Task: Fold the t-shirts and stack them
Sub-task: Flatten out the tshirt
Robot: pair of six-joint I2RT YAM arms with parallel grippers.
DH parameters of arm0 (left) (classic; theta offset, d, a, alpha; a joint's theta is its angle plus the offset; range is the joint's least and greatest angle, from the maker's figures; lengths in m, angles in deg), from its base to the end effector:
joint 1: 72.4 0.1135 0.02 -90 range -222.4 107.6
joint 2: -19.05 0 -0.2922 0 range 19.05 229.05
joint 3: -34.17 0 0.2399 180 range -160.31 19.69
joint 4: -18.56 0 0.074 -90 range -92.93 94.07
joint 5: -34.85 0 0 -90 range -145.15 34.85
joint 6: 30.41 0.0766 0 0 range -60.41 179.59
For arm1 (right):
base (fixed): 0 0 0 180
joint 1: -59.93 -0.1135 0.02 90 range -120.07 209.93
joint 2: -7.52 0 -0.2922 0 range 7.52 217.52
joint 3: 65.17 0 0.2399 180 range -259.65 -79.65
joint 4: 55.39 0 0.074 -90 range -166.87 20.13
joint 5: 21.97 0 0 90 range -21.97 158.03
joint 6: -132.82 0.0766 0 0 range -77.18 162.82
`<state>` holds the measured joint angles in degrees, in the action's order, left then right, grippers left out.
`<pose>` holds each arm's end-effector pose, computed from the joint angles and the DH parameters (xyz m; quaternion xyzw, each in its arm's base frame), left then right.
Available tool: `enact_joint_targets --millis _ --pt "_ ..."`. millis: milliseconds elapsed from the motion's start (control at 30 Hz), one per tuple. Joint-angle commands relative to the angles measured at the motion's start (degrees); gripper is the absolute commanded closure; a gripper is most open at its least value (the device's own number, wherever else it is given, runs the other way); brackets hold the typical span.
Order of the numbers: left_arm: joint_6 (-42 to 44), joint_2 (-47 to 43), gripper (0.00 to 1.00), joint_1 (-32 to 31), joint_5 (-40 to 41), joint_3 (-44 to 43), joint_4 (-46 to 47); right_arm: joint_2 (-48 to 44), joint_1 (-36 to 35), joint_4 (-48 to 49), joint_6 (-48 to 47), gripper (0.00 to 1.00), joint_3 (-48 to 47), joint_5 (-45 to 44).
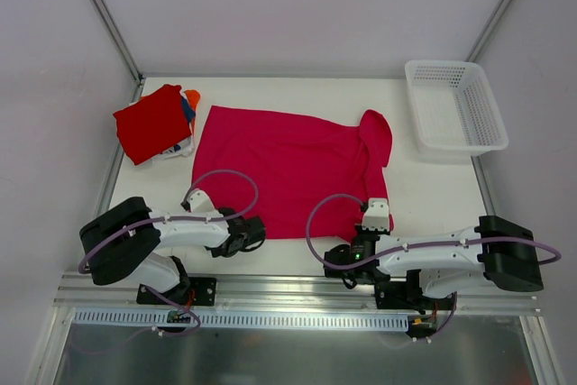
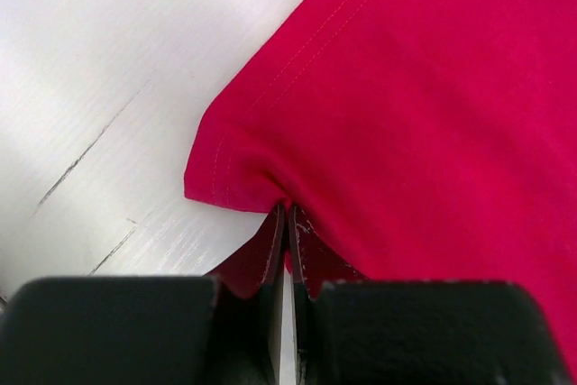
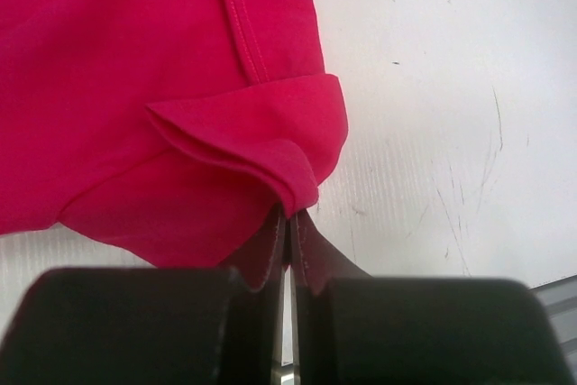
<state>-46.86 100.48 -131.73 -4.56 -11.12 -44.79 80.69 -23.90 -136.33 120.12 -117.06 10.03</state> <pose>0.1274 -0.0988 0.1400 -0.3277 0.8400 0.1269 0.4133 0.0791 0.1269 0.1941 -0.1010 0.8653 -0.1709 0.4603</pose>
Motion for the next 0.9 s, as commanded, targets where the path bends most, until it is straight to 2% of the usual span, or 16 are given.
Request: enact_joint_targets --millis 0,167,300,533,667,800,867 --pt "2.56 1.63 1.0 -0.79 -2.25 -0.83 2.81 0.66 0.42 -2.36 0.75 1.0 -2.05 -0.1" --pt "9.75 -0.65 1.0 -2.28 -0.93 -3.73 2.9 1.01 0.42 -2.62 0.05 1.0 -2.67 -0.1" --pt "16.96 -8.64 1.0 -3.16 -0.4 -5.66 2.72 0.66 -0.19 -8.06 1.27 1.0 -6.53 -2.29" --pt "32.52 -26.48 1.0 -3.95 -0.49 -10.93 2.54 -0.13 -3.87 -28.45 7.6 1.0 -21.89 -9.93" --pt "45.77 -31.06 1.0 -3.95 -1.28 -17.25 2.45 -3.9 -5.2 -28.38 1.46 1.0 -27.44 -13.88" --pt "54.5 -35.01 1.0 -3.95 -1.29 -21.83 2.11 -6.72 -5.82 -28.47 -4.95 1.0 -32.8 -17.23" --pt "59.33 -37.56 1.0 -3.95 -0.14 -24.9 2.1 -7.33 -5.82 -28.38 -11.53 1.0 -35.61 -20.74"
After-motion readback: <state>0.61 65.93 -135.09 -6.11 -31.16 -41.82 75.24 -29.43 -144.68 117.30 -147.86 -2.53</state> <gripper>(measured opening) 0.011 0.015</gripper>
